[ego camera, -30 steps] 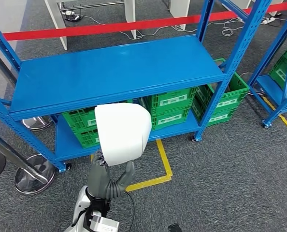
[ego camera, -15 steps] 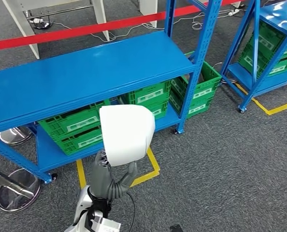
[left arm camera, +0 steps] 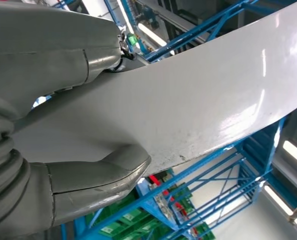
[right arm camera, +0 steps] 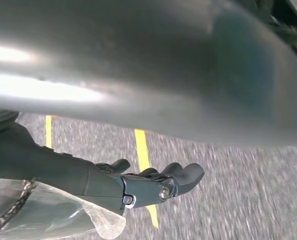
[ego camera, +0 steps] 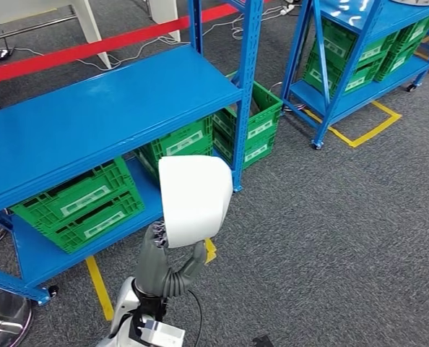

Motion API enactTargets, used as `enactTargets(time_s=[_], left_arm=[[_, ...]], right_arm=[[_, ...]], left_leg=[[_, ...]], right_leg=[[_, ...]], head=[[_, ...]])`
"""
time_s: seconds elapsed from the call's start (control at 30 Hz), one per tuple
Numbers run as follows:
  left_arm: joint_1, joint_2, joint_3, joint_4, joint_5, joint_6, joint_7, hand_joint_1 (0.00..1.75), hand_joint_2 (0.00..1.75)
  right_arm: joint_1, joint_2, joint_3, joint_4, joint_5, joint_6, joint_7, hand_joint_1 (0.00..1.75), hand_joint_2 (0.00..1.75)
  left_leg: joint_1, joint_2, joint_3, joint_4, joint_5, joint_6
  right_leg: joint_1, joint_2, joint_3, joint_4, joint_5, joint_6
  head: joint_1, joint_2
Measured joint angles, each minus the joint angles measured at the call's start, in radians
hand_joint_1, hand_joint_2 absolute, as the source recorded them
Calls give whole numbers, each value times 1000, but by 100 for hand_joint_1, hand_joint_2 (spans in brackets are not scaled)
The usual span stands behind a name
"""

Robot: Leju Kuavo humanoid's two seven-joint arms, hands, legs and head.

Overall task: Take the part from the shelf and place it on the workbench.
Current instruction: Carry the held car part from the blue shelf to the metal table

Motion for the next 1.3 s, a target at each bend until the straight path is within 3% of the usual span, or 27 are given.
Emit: enactTargets(time_s=[0.07,0.13,0.2,0.23,0.27,0.3,0.37,0.43,0.5,0.57,0.6,0.67,0.7,0.73,0.77,0.83,0.9,0.97,1.03,1.07,1.13,1.17,1.23,1.27,1.3], left_arm=[[0,-1,0,0,0,-1,2,175,175],[1,-1,0,0,0,-3,4,175,175],[1,-1,0,0,1,-5,5,175,175],[2,-1,0,0,1,-5,5,175,175],[2,-1,0,0,1,-6,5,175,175],[1,-1,0,0,1,-6,5,175,175],[1,-1,0,0,1,-6,5,175,175],[1,-1,0,0,1,-6,5,175,175],[1,-1,0,0,0,-6,5,175,175],[1,-1,0,0,0,-6,5,175,175],[1,-1,0,0,0,-6,5,175,175],[2,1,1,0,1,-6,5,175,175],[2,2,1,0,1,-7,5,175,175],[2,2,2,0,1,-8,6,175,175],[2,2,2,0,1,-9,7,175,175],[2,2,2,0,1,-15,9,175,175],[2,2,3,0,0,-20,12,175,175],[3,2,3,0,-7,-24,16,175,175],[3,0,4,0,-16,-28,18,175,175],[3,-1,3,0,-18,-30,18,175,175],[3,-2,3,0,-21,-31,18,175,175],[3,-2,3,0,-21,-31,18,175,175],[3,-2,3,0,-21,-31,18,175,175],[3,-2,3,0,-21,-32,18,175,175],[3,-2,3,0,-21,-32,17,175,175]], right_arm=[[1,0,0,0,5,1,3,0,0],[-1,-1,0,0,10,0,6,0,0],[-1,-2,0,0,12,0,7,0,0],[0,-2,0,0,13,0,7,0,0],[1,-3,0,0,13,0,7,0,0],[2,-3,0,0,13,0,7,0,0],[0,-4,0,0,14,0,7,0,0],[-3,-4,0,0,14,0,7,0,0],[-2,-4,0,0,14,0,7,0,0],[0,-4,0,0,14,0,9,0,0],[0,-4,0,0,14,0,12,0,0],[-1,-4,0,0,14,-1,19,0,0],[-1,-4,0,0,13,-1,21,0,0],[-1,-5,0,0,12,0,21,0,0],[0,-5,0,0,10,0,21,0,0],[0,-5,0,0,8,0,21,0,0],[-2,-4,0,0,9,0,23,0,0],[-2,-5,0,0,11,3,25,0,0],[0,-5,0,0,12,5,25,0,0],[1,-5,0,0,12,5,25,0,0],[0,-6,-1,0,13,5,25,0,0],[-1,-6,-1,0,13,5,24,0,0],[-2,-6,-1,0,14,6,22,0,0],[-1,-6,-1,0,14,6,20,0,0],[1,-6,-1,0,14,6,19,0,0]], left_leg=[[4,25,3,-12,8,6],[5,55,3,-18,13,11],[3,86,1,-18,13,12],[3,100,0,-17,12,12],[3,114,0,-17,12,12],[3,126,1,-17,11,10],[-1,147,3,-14,7,3],[-9,163,4,-10,2,-5],[-11,179,7,-8,0,-11],[-7,161,3,12,-21,-21],[-4,138,-11,47,-48,-26],[-1,92,-65,174,-119,-31],[-1,84,-94,239,-145,-31],[-1,80,-112,279,-153,-30],[0,79,-113,281,-141,-29],[1,65,-71,185,-73,-23],[5,9,-16,60,-19,-16],[6,-29,2,8,-5,-14],[4,-12,1,4,0,-10],[5,2,1,1,4,-5],[8,33,1,-5,9,6],[6,49,-1,-5,10,8],[4,81,-5,-5,11,10],[3,97,-7,-5,11,10],[3,112,-7,-5,11,10]], right_leg=[[3,-38,-19,23,-17,10],[6,-99,-70,124,-75,18],[5,-118,-127,249,-126,25],[4,-120,-136,274,-128,28],[4,-124,-125,259,-112,29],[4,-132,-96,209,-85,29],[6,-173,-12,67,-35,26],[10,-196,32,-7,-21,15],[11,-178,30,-9,-21,2],[8,-158,28,-9,-16,-9],[6,-148,26,-10,-13,-15],[6,-125,22,-10,-10,-23],[6,-114,21,-10,-8,-25],[7,-100,20,-10,-8,-26],[7,-86,19,-9,-7,-26],[7,-58,20,-8,-5,-24],[6,-33,17,-4,-2,-18],[2,-12,7,-3,3,-5],[-2,7,-3,-6,10,10],[-2,-1,-10,-1,7,15],[2,-51,-46,61,-32,22],[4,-84,-75,122,-65,24],[4,-115,-132,249,-120,29],[4,-120,-141,277,-126,31],[4,-124,-129,264,-113,31]], head=[[4,0],[9,0],[11,0],[11,0],[11,0],[11,0],[12,0],[11,0],[9,0],[9,0],[7,0],[4,0],[4,0],[4,0],[4,0],[4,0],[5,0],[5,0],[4,0],[5,0],[10,0],[12,0],[13,0],[13,0],[14,0]])
